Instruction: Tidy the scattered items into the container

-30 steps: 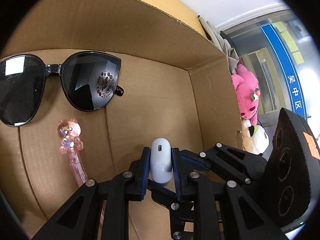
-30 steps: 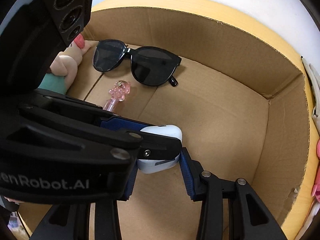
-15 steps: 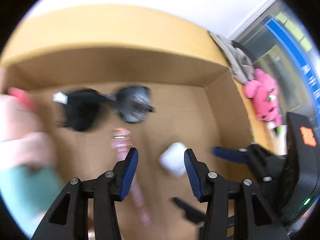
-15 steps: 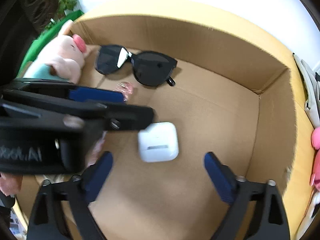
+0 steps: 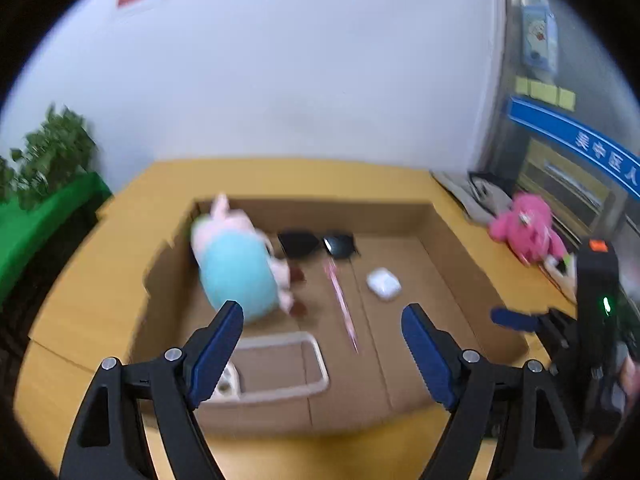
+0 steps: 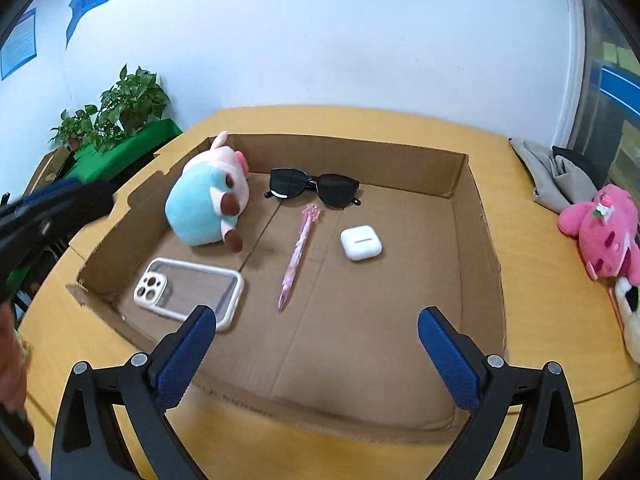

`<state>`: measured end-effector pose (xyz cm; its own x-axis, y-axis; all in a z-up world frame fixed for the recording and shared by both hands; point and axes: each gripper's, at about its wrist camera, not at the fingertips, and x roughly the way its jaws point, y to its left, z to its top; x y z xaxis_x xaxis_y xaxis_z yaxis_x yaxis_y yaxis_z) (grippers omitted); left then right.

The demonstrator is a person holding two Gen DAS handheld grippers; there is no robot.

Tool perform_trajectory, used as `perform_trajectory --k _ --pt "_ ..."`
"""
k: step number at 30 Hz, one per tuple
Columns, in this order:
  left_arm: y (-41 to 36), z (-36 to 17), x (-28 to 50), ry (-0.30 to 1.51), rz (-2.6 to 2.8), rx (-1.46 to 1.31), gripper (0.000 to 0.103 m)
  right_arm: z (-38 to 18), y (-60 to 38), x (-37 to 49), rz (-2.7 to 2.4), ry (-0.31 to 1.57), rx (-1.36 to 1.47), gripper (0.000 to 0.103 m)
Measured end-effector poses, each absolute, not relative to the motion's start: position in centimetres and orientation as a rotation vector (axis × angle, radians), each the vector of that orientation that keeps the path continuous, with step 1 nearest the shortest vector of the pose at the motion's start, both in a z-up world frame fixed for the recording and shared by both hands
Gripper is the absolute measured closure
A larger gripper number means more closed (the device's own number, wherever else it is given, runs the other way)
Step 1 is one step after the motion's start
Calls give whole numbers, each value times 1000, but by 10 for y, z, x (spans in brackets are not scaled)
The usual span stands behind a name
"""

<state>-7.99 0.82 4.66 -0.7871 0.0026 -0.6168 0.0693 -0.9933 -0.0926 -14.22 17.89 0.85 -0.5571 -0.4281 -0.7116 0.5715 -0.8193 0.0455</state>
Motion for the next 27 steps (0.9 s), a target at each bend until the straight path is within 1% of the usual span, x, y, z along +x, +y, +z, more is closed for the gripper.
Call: perform_trajectory --k 4,9,12,14,23,27 --pt "4 15 -76 91 -2851 1092 21 -17 178 -137 -2378 231 1044 0" --pt "-18 -21 -78 186 -2776 1164 21 -41 184 -136 -2419 285 1084 0" --pt "-20 -38 -81 159 -2732 1200 22 -51 190 -137 -2417 209 1082 0" --pt "-21 -49 -83 140 -2709 1218 22 -53 191 -137 -2428 205 1067 0" --pt "-22 -61 -87 121 -2689 1192 21 -58 191 -131 -2504 213 942 0" --pt "-24 -67 -91 152 -2687 1211 19 -59 194 -131 -2497 217 911 0"
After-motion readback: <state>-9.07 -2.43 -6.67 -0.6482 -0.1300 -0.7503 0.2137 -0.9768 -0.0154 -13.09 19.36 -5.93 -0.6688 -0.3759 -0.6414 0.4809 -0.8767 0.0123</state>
